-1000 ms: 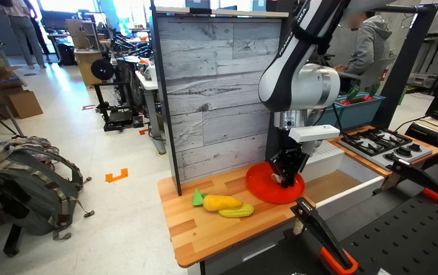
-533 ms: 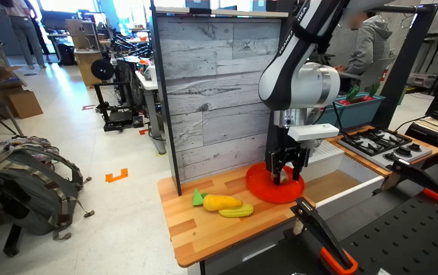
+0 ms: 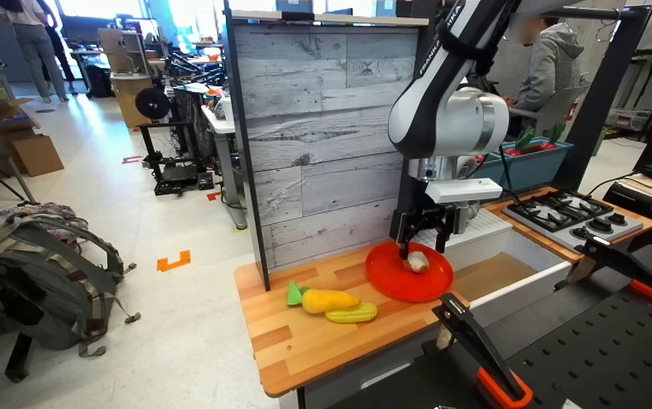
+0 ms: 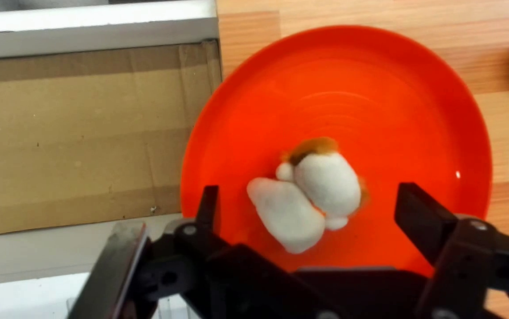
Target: Remove the white plush toy from the orange plate
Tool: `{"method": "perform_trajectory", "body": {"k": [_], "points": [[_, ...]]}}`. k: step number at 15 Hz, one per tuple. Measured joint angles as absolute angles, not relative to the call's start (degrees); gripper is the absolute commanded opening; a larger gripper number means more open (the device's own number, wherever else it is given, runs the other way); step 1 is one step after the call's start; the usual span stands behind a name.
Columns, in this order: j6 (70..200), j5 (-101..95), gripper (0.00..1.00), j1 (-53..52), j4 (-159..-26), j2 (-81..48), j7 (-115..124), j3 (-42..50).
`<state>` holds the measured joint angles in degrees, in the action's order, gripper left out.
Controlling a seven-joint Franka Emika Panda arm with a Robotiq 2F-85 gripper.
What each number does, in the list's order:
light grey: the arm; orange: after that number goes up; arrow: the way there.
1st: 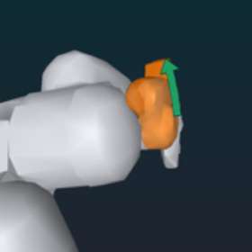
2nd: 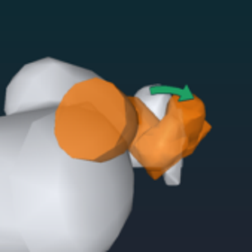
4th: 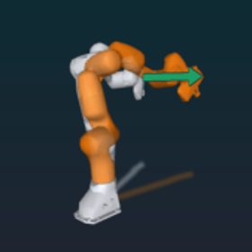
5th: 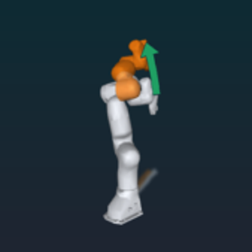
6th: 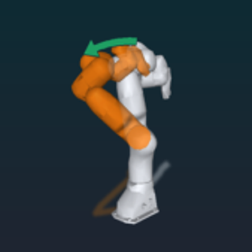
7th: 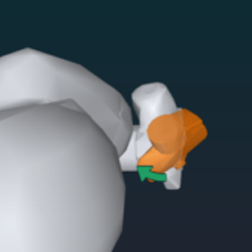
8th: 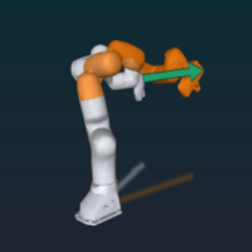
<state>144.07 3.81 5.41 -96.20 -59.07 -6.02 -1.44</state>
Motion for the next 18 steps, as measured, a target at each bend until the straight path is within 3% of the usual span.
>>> {"method": "perform_trajectory", "body": {"k": [1,2,3,12,13,18], "points": [[144.1,3.8,1.0,5.4,-96.1,-59.1,-5.8,-1.4],[144.1,3.8,0.75,5.4,-95.9,-59.2,-5.6,-1.4],[144.1,3.8,0.74,5.4,-95.8,-59.3,-5.5,-1.4],[144.1,3.6,0.05,5.0,-95.2,-59.7,-5.2,-1.0],[144.1,3.6,0.0,4.9,-95.0,-59.7,-5.2,-0.8],[144.1,3.6,0.0,4.8,-94.9,-59.8,-5.3,-0.6]]}}
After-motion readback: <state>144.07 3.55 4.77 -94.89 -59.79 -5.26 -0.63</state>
